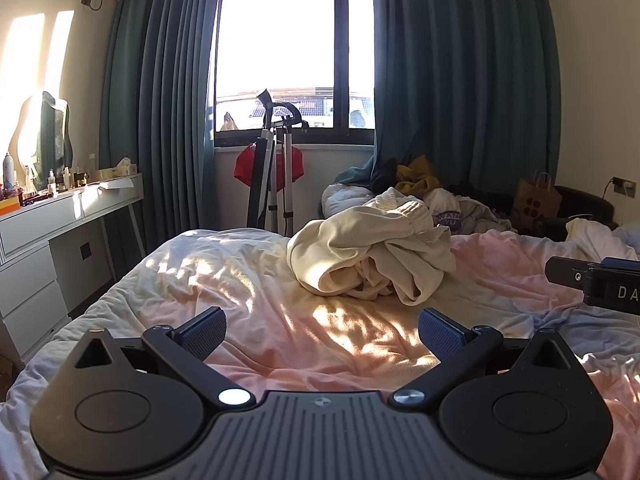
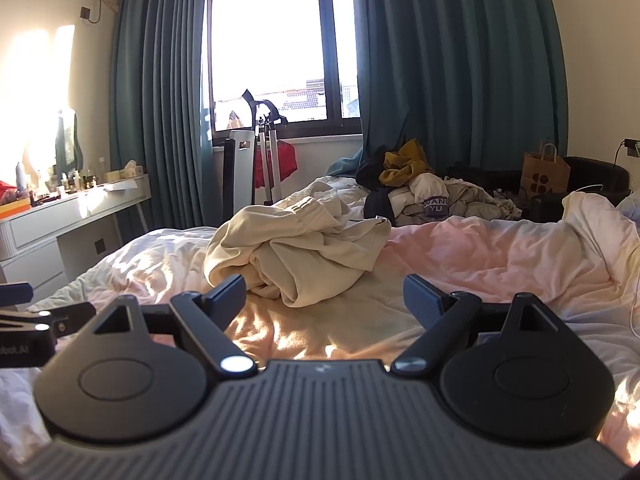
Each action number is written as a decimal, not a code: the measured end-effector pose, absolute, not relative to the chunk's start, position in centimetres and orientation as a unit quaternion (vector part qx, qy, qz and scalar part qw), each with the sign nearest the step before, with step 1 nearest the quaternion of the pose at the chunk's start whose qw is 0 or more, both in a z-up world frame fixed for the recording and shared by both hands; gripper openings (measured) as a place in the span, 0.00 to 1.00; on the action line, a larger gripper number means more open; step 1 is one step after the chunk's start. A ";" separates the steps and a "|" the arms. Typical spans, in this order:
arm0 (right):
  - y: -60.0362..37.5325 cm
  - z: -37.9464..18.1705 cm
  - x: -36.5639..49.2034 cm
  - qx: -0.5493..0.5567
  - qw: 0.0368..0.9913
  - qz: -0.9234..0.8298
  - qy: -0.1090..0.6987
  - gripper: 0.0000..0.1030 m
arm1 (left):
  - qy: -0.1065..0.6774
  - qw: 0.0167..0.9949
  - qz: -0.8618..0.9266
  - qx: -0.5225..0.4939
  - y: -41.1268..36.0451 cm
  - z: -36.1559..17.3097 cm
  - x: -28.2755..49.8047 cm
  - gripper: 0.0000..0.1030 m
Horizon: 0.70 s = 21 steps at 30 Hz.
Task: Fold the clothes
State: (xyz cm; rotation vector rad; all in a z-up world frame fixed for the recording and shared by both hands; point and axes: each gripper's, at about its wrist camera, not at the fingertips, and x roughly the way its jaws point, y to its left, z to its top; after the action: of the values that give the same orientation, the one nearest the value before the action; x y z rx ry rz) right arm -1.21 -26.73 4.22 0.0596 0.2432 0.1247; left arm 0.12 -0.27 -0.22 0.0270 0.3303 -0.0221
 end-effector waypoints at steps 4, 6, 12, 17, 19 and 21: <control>-26.7 4.2 -1.3 0.029 0.990 0.060 0.121 0.85 | 0.165 0.986 -0.013 0.018 -0.5 -0.3 0.2 1.00; -26.7 4.2 -1.3 0.029 0.991 0.060 0.120 0.85 | 0.164 0.986 -0.011 0.020 -0.5 -0.3 0.2 1.00; -26.7 4.3 -1.4 0.030 0.991 0.061 0.119 0.85 | 0.167 0.986 0.000 0.028 -0.5 -0.6 0.5 1.00; -26.8 4.2 -1.2 0.034 0.990 0.059 0.123 0.85 | 0.162 0.986 0.004 0.044 -1.0 -0.7 0.4 1.00; -26.8 4.2 -1.2 0.037 0.990 0.057 0.123 0.85 | 0.162 0.986 0.001 0.044 -1.1 -0.7 0.4 1.00; -26.9 4.2 -1.2 0.039 0.990 0.056 0.122 0.85 | 0.163 0.986 0.001 0.044 -1.1 -0.8 0.4 1.00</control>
State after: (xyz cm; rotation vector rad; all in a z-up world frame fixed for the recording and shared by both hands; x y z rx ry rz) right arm -1.22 -26.87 4.22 0.0776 0.2440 0.1128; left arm 0.43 -1.05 -0.75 0.0878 0.3276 0.0021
